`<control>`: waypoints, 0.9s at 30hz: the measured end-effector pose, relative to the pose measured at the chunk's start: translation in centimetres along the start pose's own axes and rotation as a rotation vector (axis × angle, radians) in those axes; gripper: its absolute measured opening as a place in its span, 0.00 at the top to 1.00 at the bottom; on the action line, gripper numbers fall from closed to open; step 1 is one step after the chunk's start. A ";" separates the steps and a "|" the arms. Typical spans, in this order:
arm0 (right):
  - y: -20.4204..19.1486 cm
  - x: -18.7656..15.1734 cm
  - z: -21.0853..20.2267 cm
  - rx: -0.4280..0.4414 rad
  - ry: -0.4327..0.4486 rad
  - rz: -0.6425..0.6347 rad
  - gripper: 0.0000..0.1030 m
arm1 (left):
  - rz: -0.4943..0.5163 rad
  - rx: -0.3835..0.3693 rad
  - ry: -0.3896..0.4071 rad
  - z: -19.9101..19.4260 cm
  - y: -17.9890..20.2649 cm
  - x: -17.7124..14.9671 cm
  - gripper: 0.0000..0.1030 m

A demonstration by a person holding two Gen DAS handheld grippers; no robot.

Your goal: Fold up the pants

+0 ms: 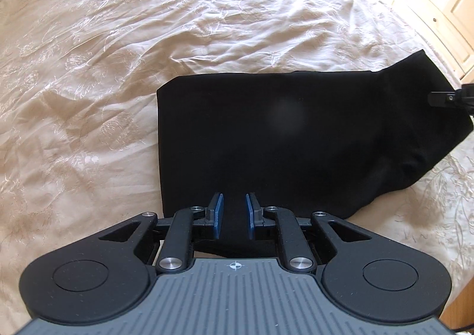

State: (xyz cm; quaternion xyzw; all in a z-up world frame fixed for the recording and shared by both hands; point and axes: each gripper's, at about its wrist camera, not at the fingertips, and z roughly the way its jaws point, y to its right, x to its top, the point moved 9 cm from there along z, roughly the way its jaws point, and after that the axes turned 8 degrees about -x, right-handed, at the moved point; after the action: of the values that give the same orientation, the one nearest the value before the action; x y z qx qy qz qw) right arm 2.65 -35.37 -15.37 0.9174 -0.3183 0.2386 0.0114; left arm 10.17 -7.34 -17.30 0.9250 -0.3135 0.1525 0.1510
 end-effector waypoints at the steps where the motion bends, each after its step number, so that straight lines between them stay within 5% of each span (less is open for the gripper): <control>1: -0.8 0.3 -0.4 0.007 0.000 0.000 0.88 | 0.010 -0.002 0.000 -0.3 0.0 -0.3 0.84; 6: -5.3 2.3 -3.3 0.068 0.033 -0.009 0.88 | 0.028 -0.012 -0.001 -1.2 -0.2 -2.5 0.84; 11: -14.1 3.8 -6.9 0.156 0.084 -0.084 0.87 | -0.035 -0.024 -0.005 -1.8 -2.4 -5.0 0.84; 27: -50.3 -3.5 -11.2 0.567 -0.019 -0.232 0.87 | -0.498 0.163 0.091 -9.8 -22.9 -12.7 0.84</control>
State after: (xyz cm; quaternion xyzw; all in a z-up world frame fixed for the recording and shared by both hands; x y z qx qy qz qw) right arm 25.11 8.71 -0.47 0.9164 -0.1324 0.3064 -0.2211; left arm 13.03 20.47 -17.41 0.9750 -0.0560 0.1766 0.1229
